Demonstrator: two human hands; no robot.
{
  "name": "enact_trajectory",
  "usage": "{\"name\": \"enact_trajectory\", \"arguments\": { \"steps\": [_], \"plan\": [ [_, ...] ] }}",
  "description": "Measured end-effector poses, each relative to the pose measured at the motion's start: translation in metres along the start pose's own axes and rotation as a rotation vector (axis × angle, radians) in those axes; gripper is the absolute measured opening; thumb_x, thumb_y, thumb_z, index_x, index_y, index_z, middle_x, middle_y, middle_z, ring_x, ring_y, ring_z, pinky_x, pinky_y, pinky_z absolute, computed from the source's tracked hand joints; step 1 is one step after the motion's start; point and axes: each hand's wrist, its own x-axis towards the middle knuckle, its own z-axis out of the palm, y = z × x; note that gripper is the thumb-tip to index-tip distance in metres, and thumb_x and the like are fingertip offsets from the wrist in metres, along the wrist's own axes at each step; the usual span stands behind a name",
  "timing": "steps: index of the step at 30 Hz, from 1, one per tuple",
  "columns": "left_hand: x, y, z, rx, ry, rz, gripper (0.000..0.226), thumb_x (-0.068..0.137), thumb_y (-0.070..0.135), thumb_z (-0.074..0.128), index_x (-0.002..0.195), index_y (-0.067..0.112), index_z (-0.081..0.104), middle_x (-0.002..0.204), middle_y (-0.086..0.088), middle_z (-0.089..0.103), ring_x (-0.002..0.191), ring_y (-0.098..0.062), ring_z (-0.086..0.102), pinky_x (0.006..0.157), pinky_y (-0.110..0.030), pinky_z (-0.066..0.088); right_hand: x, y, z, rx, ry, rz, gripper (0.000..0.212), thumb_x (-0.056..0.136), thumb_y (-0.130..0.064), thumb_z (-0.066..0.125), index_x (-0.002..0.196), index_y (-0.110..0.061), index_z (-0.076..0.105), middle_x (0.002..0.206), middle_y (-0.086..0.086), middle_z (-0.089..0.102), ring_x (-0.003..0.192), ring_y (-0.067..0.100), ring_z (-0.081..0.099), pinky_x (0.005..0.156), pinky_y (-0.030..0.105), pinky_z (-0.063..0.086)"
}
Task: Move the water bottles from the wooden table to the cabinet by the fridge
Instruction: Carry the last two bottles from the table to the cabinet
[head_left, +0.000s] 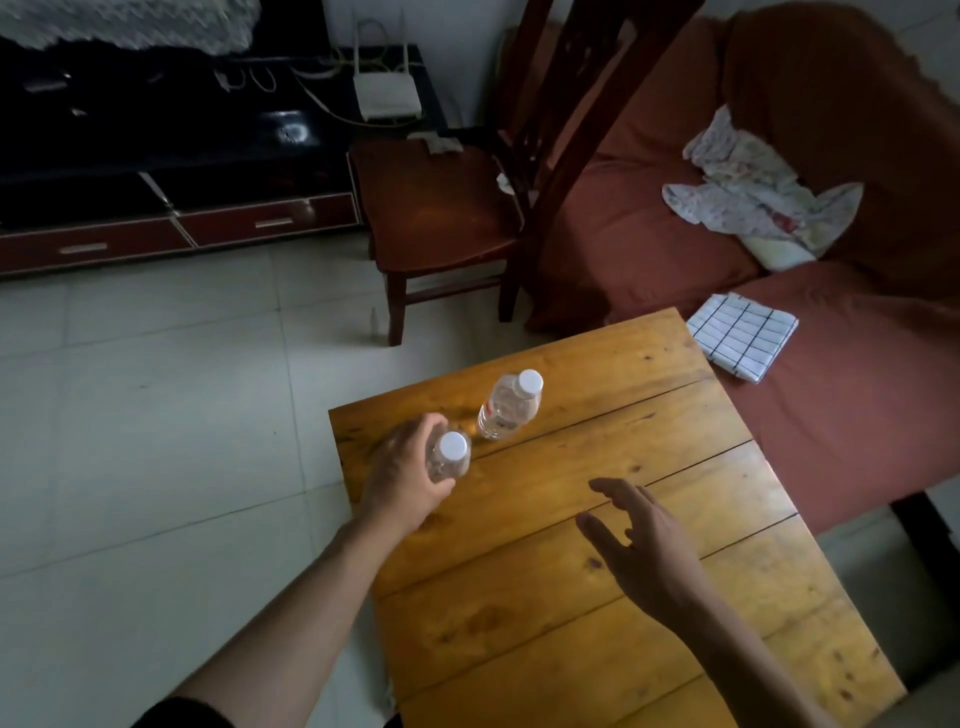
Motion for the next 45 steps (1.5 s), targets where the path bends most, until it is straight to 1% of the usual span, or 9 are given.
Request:
{"name": "enact_trajectory", "arguments": {
  "steps": [4, 7, 14, 18, 25, 31, 37, 41, 45],
  "plan": [
    [0.005, -0.01, -0.003, 0.073, 0.009, 0.028, 0.066, 0.068, 0.025, 0.087, 0.121, 0.027, 0.048, 0.119, 0.002, 0.059, 0.11, -0.017, 0.057, 0.072, -0.021, 0.054, 0.012, -0.003, 0.007, 0.012, -0.015, 0.012, 0.075, 0.079, -0.074, 0.036, 0.137, -0.028, 0.047, 0.139, -0.004, 0.051, 0.08, -0.001, 0.056, 0.089, 0.03, 0.052],
    [0.005, -0.019, -0.011, 0.019, 0.083, -0.041, 0.064, 0.066, 0.027, 0.089, 0.118, 0.022, 0.053, 0.111, 0.002, 0.061, 0.097, -0.01, 0.053, 0.064, -0.011, 0.042, 0.025, -0.01, 0.012, 0.028, -0.014, 0.0, 0.073, 0.08, -0.07, 0.038, 0.138, -0.027, 0.047, 0.139, -0.004, 0.051, 0.079, -0.003, 0.054, 0.086, 0.024, 0.049],
    [0.019, -0.037, -0.025, 0.028, 0.222, -0.06, 0.066, 0.063, 0.034, 0.091, 0.116, 0.021, 0.054, 0.106, -0.002, 0.066, 0.093, -0.013, 0.059, 0.07, -0.02, 0.047, 0.058, -0.019, 0.031, 0.059, 0.035, -0.009, 0.063, 0.084, -0.055, 0.056, 0.137, -0.021, 0.05, 0.138, 0.001, 0.055, 0.081, 0.002, 0.055, 0.08, 0.02, 0.048],
    [0.028, -0.043, -0.026, 0.05, 0.259, -0.077, 0.067, 0.062, 0.035, 0.091, 0.115, 0.021, 0.052, 0.107, -0.002, 0.065, 0.096, -0.017, 0.061, 0.072, -0.024, 0.05, 0.085, -0.015, 0.042, 0.073, 0.138, 0.083, 0.062, 0.082, -0.04, 0.073, 0.134, -0.014, 0.05, 0.131, 0.01, 0.06, 0.11, 0.018, 0.059, 0.083, 0.029, 0.049],
    [0.027, -0.05, -0.022, 0.031, 0.237, -0.039, 0.071, 0.062, 0.032, 0.091, 0.119, 0.022, 0.051, 0.112, 0.0, 0.063, 0.099, -0.01, 0.054, 0.069, -0.01, 0.038, 0.131, -0.014, 0.058, 0.249, 0.175, 0.027, 0.091, 0.067, -0.031, 0.088, 0.142, -0.02, 0.038, 0.138, 0.003, 0.051, 0.121, 0.019, 0.05, 0.093, 0.044, 0.053],
    [0.023, -0.057, -0.014, 0.045, 0.209, 0.004, 0.074, 0.062, 0.029, 0.091, 0.124, 0.022, 0.051, 0.114, 0.0, 0.063, 0.101, -0.011, 0.054, 0.071, -0.009, 0.038, 0.161, -0.01, 0.073, 0.341, 0.181, -0.041, 0.081, 0.065, -0.025, 0.089, 0.133, -0.021, 0.047, 0.124, -0.007, 0.059, 0.11, 0.008, 0.056, 0.088, 0.034, 0.054],
    [0.025, -0.066, -0.009, 0.022, 0.201, -0.006, 0.074, 0.063, 0.032, 0.091, 0.126, 0.019, 0.053, 0.114, 0.0, 0.064, 0.103, -0.016, 0.06, 0.077, -0.021, 0.05, 0.167, -0.014, 0.072, 0.408, 0.218, -0.039, 0.068, 0.063, -0.028, 0.09, 0.119, -0.029, 0.051, 0.104, -0.025, 0.058, 0.096, -0.006, 0.058, 0.072, 0.017, 0.05],
    [0.023, -0.067, -0.006, 0.025, 0.205, -0.021, 0.075, 0.062, 0.031, 0.092, 0.126, 0.02, 0.053, 0.115, 0.0, 0.063, 0.103, -0.013, 0.056, 0.076, -0.021, 0.047, 0.153, -0.011, 0.068, 0.344, 0.18, -0.062, 0.063, 0.059, -0.03, 0.092, 0.109, -0.036, 0.053, 0.1, -0.023, 0.062, 0.095, -0.009, 0.058, 0.068, 0.012, 0.049],
    [0.024, -0.068, -0.005, 0.025, 0.209, -0.019, 0.079, 0.062, 0.03, 0.092, 0.128, 0.018, 0.051, 0.118, -0.003, 0.063, 0.107, -0.018, 0.059, 0.078, -0.026, 0.053, 0.122, -0.003, 0.073, 0.3, 0.078, -0.12, 0.06, 0.059, -0.031, 0.091, 0.109, -0.031, 0.057, 0.102, -0.018, 0.065, 0.094, -0.002, 0.061, 0.07, 0.014, 0.052]
  ]
}}
